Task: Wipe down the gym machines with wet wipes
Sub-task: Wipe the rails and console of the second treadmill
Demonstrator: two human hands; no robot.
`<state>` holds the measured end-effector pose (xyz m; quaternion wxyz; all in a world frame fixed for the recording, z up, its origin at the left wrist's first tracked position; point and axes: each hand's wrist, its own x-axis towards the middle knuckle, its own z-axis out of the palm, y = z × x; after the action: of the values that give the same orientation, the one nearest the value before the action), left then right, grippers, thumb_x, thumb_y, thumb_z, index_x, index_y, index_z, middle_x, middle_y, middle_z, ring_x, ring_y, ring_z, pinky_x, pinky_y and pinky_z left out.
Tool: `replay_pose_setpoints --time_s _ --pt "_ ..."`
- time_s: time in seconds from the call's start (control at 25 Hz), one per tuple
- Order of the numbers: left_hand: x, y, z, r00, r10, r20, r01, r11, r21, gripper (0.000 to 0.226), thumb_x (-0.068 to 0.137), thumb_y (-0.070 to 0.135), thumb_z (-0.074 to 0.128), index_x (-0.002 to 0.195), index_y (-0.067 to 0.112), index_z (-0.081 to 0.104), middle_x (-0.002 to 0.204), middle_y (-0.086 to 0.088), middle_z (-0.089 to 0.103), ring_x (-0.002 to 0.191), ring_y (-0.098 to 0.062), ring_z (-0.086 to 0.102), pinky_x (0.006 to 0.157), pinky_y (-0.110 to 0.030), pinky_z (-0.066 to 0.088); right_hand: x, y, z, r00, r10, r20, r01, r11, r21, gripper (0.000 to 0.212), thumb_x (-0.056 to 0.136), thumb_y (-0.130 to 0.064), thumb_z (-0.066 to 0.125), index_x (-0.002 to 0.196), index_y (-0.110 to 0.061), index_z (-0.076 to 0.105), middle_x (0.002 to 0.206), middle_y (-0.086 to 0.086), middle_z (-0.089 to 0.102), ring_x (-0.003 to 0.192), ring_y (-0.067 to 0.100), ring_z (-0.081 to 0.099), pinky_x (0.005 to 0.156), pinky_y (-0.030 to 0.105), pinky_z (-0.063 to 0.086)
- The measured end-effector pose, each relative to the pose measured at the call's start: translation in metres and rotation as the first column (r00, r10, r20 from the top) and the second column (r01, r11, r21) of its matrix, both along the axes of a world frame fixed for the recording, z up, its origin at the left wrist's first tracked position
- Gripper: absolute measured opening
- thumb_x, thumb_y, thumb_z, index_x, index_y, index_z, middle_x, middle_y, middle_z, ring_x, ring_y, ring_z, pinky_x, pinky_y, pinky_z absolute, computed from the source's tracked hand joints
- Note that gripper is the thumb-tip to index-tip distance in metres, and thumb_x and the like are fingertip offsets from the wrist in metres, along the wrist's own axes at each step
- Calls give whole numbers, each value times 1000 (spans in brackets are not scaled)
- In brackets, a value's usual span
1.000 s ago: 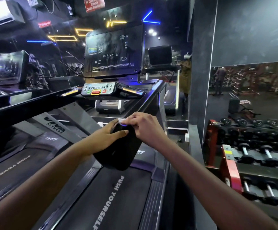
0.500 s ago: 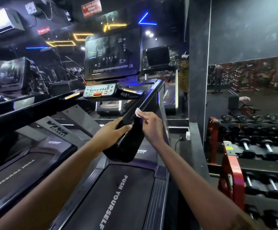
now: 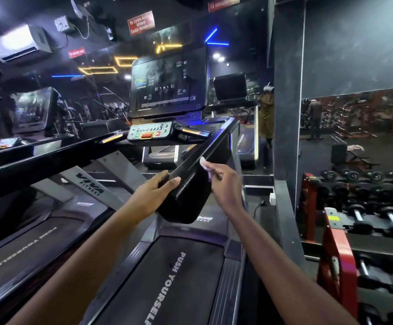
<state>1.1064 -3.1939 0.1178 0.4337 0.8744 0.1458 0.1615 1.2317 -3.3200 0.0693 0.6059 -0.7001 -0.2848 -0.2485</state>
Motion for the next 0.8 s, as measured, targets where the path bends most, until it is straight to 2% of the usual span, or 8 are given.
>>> replay_pose_setpoints --time_s 0.12,0.24,0.4,0.52,0.6,0.68,0.72,0.8 --pt "-1 0 -6 999 -16 42 15 1000 18 58 85 61 51 131 26 54 115 -5 65 102 -21 64 90 -38 53 6 12 -6 993 -94 -70 92 995 -36 44 80 11 50 115 -10 66 112 8 68 105 22 63 82 14 39" --pt "0 -3 -8 997 14 75 -15 1000 1 46 94 48 46 132 22 53 114 -9 64 98 -22 64 77 -31 54 -29 16 -10 994 -105 10 105 994 -10 47 76 10 50 115 -12 66 110 6 68 102 19 63 87 15 39" --pt "0 -5 -9 992 60 112 -56 998 -32 47 94 46 48 134 20 53 127 -8 60 114 -22 58 101 -40 45 -84 11 -15 990 -22 137 16 999 40 40 79 -3 53 115 -14 67 110 0 65 100 6 58 91 9 39" --pt "-4 -10 -8 991 55 125 -57 998 19 45 94 49 46 123 18 60 116 -6 65 110 -22 59 101 -40 45 -96 2 -23 977 3 212 -12 999 39 38 79 -1 56 114 -14 67 110 -3 66 100 3 58 90 9 41" --pt "-5 -11 -7 991 38 130 -45 998 51 45 94 53 45 115 17 63 105 -5 67 104 -24 61 97 -40 46 -75 -1 -30 996 -8 92 -3 992 123 36 80 4 58 109 -14 69 107 -2 69 96 6 62 88 12 45" --pt "-5 -9 -7 991 17 132 -26 997 68 64 83 67 44 118 16 61 109 -7 66 107 -26 60 98 -43 46 -52 -3 -31 983 -33 -182 63 985 160 39 84 4 56 112 -21 68 104 1 70 88 6 61 76 7 42" --pt "-5 -8 -8 991 16 131 -24 998 62 75 75 72 43 122 17 59 114 -7 65 109 -26 59 100 -44 45 -45 -2 -32 954 -49 -296 83 991 105 39 87 0 53 114 -24 67 104 3 70 86 8 60 69 8 38" --pt "-5 -4 -11 992 14 126 -21 999 49 87 65 79 43 127 19 56 120 -7 63 112 -24 59 101 -46 45 -43 4 -35 917 -72 -392 71 997 -16 36 91 -6 49 119 -25 64 111 4 67 93 15 59 66 12 31"
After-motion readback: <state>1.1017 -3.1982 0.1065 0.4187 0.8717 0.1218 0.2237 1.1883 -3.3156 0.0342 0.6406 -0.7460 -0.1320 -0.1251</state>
